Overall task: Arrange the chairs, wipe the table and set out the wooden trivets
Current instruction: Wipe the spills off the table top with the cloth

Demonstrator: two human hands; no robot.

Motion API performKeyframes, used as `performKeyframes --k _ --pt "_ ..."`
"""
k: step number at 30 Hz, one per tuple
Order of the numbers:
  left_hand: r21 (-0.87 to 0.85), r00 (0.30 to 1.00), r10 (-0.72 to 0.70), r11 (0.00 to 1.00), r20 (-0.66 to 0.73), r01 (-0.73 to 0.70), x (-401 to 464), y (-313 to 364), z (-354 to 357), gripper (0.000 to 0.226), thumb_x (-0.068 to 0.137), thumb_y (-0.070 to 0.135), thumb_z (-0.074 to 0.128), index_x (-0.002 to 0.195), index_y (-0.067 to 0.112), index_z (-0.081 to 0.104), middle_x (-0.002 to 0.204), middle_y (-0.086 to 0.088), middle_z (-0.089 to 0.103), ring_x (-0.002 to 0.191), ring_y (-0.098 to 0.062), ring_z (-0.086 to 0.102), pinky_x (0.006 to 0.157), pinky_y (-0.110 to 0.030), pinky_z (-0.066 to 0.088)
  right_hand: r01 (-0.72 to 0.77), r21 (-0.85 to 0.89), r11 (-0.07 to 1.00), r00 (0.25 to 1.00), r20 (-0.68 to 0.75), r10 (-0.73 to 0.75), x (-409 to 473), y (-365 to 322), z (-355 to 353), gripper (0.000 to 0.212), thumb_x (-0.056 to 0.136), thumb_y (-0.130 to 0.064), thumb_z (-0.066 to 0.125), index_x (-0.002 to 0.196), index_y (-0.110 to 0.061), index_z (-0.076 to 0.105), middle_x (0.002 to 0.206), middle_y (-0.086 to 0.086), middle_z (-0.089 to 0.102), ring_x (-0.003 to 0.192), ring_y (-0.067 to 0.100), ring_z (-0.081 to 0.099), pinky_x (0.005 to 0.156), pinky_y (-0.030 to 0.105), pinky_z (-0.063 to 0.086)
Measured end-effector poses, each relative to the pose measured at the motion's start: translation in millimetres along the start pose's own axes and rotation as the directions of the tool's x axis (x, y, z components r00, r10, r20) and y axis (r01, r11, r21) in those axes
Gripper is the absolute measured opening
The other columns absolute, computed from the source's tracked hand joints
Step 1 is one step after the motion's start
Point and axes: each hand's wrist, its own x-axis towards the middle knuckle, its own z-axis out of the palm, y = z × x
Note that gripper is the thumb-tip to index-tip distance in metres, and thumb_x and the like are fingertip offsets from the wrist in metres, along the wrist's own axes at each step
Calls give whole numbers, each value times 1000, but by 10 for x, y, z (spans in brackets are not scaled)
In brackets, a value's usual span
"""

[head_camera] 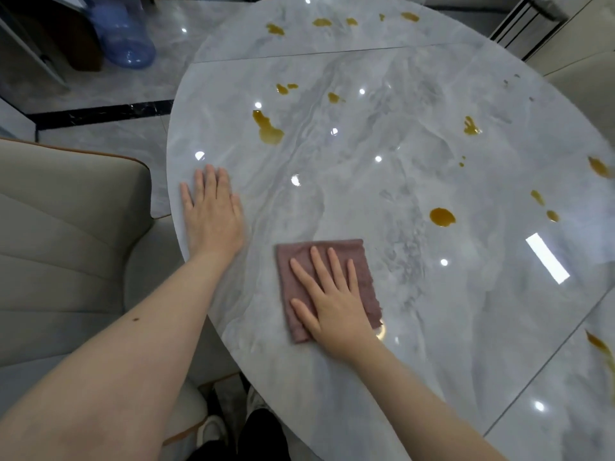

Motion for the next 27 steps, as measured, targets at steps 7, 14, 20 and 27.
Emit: performKeyframes --k 7,14,20,27 --pt "-111 994 83 990 -76 -91 -65 116 4 49 102 25 24 147 4 24 156 -12 20 145 -22 16 118 -41 5 -346 29 938 938 20 345 -121 987 -198 64 87 -62 8 147 -43 -4 160 -6 -8 147 21 -11 118 46 -9" --pt "-194 902 422 896 95 -399 -345 1191 207 74 86 44 9 144 5 35 152 -16 28 143 -31 22 117 -44 7 -427 58 902 904 38 425 -445 768 -121 68 85 -60 2 147 -37 -14 160 1 -13 146 27 -17 114 51 -13" --pt "-60 810 547 835 212 -548 -307 1823 439 58 99 37 20 150 10 17 159 -8 9 147 -23 3 117 -40 -3 -623 82 778 782 46 621 -599 1496 -208 71 87 -65 7 150 -36 -6 160 2 -13 146 27 -16 115 54 -10" --pt "-104 828 522 853 206 -512 113 2317 741 57 101 33 29 150 8 12 159 -8 8 147 -22 2 118 -39 -5 -796 133 590 598 22 801 62 2232 -358 62 98 -54 21 151 -35 -5 160 6 -12 145 32 -15 114 58 -9"
